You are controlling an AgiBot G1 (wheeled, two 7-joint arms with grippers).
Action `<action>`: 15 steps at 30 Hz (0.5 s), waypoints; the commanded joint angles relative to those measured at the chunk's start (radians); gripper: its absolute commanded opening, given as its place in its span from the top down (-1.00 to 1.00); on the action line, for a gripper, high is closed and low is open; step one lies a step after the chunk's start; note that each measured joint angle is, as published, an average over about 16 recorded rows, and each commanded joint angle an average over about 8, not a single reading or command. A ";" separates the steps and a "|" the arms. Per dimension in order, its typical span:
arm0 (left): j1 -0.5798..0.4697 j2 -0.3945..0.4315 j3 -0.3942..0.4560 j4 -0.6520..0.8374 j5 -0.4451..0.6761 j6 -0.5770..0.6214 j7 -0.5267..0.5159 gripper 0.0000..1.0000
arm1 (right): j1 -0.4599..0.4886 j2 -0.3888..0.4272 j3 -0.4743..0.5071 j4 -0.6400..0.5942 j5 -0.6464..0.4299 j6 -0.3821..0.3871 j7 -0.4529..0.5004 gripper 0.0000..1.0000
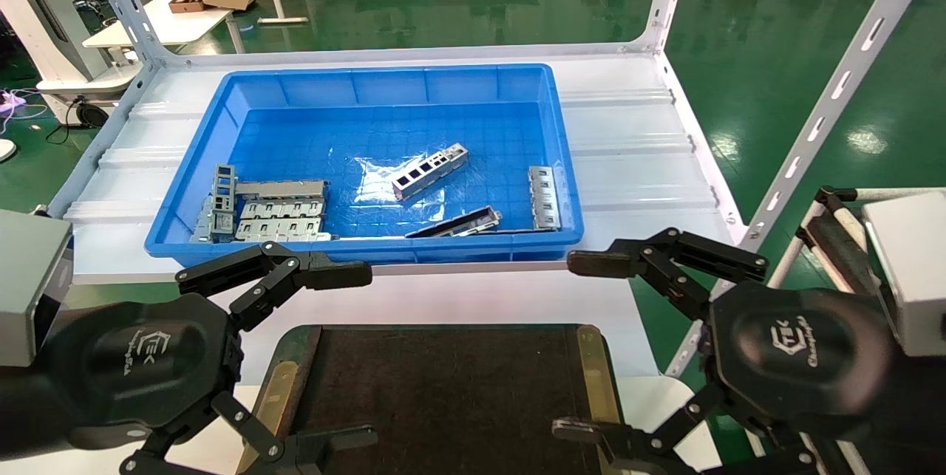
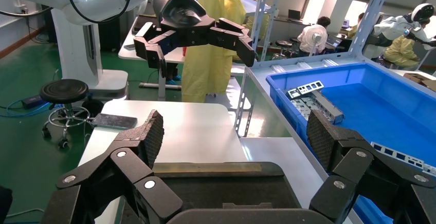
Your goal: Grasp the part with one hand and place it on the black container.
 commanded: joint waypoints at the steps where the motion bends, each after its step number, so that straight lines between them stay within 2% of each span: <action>1: 0.000 0.000 0.000 0.000 0.000 0.000 0.000 -1.00 | 0.000 0.000 0.000 0.000 0.000 0.000 0.000 -1.00; 15: 0.000 0.000 0.000 0.000 0.000 0.000 0.000 -1.00 | 0.000 0.000 0.000 0.000 0.000 0.000 0.000 -1.00</action>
